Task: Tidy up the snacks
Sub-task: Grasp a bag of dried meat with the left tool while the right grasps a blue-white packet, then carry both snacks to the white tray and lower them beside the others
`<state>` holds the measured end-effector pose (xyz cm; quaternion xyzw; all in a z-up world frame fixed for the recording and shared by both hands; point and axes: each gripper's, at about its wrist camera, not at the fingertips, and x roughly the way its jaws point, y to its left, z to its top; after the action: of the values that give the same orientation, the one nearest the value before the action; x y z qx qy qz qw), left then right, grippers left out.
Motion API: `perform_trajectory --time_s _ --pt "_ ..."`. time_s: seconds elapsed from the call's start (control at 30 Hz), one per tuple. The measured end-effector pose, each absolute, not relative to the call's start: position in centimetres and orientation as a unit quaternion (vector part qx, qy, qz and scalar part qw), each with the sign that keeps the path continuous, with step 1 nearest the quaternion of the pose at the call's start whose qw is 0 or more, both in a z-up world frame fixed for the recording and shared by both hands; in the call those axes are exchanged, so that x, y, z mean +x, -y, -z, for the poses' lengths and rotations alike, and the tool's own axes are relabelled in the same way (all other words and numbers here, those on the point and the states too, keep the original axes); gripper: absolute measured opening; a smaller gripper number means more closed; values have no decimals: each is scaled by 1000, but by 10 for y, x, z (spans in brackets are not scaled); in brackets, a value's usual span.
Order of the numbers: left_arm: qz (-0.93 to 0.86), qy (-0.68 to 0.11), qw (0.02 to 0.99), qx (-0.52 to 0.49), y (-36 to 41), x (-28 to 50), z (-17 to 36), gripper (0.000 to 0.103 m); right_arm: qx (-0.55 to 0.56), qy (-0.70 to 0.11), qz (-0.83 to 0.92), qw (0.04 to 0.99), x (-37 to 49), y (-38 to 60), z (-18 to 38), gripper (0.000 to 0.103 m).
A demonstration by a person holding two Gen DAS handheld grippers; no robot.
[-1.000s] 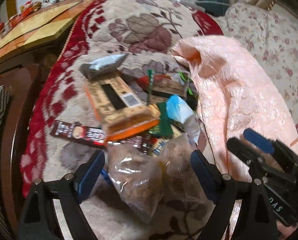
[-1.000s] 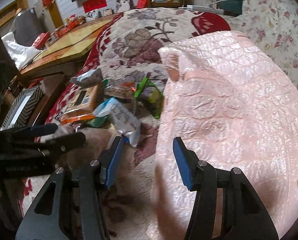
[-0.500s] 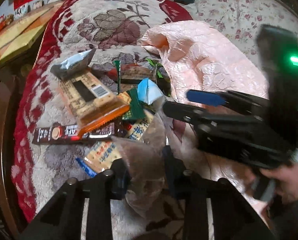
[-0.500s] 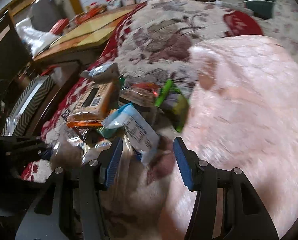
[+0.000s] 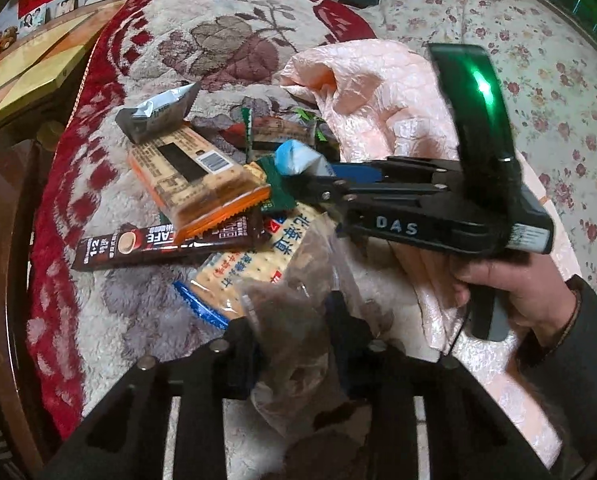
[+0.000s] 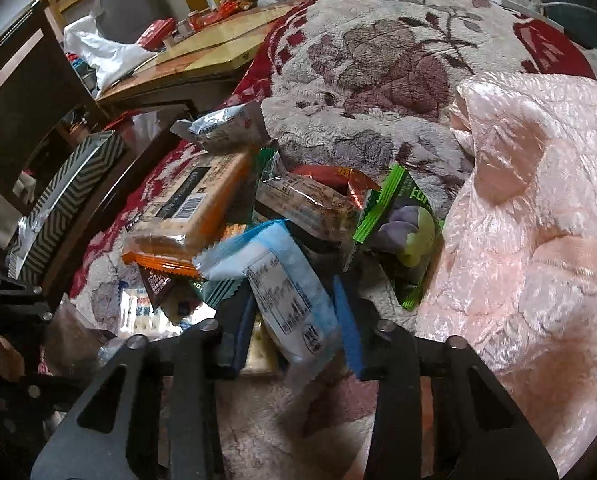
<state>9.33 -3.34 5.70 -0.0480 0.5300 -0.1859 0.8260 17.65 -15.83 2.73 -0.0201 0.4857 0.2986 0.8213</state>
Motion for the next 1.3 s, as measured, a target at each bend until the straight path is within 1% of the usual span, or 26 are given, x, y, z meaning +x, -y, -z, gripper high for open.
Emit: perform_trajectory --time_s 0.03,0.1,0.17,0.2,0.23,0.27,0.3,0.4,0.57,0.67,0.87,1.3 --pt "181 -528 828 -47 34 93 -56 45 -19 -485 -295 823 176 160 -28 32" --pt "170 -522 835 -40 37 93 -55 59 -8 -486 -285 826 174 165 -30 31" --pt "164 -519 839 -30 41 92 -54 59 6 -487 -274 829 170 171 -31 31" --pt "161 -517 840 -23 42 91 -54 58 12 -486 -269 832 167 174 -33 29" --pt "160 -515 842 -18 44 90 -55 53 16 -483 -265 834 164 176 -35 27" --pt "165 -515 841 -19 44 88 -56 38 19 -479 -262 838 159 178 -39 25" --pt "174 -517 838 -24 45 87 -57 32 21 -475 -260 840 155 180 -42 23" --pt "174 -515 839 -16 44 81 -60 26 27 -460 -259 849 142 182 -54 23" --pt "162 -514 841 -35 31 69 -66 23 33 -448 -260 855 126 183 -64 22" --pt "152 -508 846 -49 16 60 -73 23 48 -443 -267 854 115 183 -70 22" --pt "111 -496 859 -54 -12 44 -84 23 44 -436 -278 855 95 172 -82 22" --pt "33 -461 885 -65 -75 18 -110 23 17 -427 -321 845 68 113 -105 22"
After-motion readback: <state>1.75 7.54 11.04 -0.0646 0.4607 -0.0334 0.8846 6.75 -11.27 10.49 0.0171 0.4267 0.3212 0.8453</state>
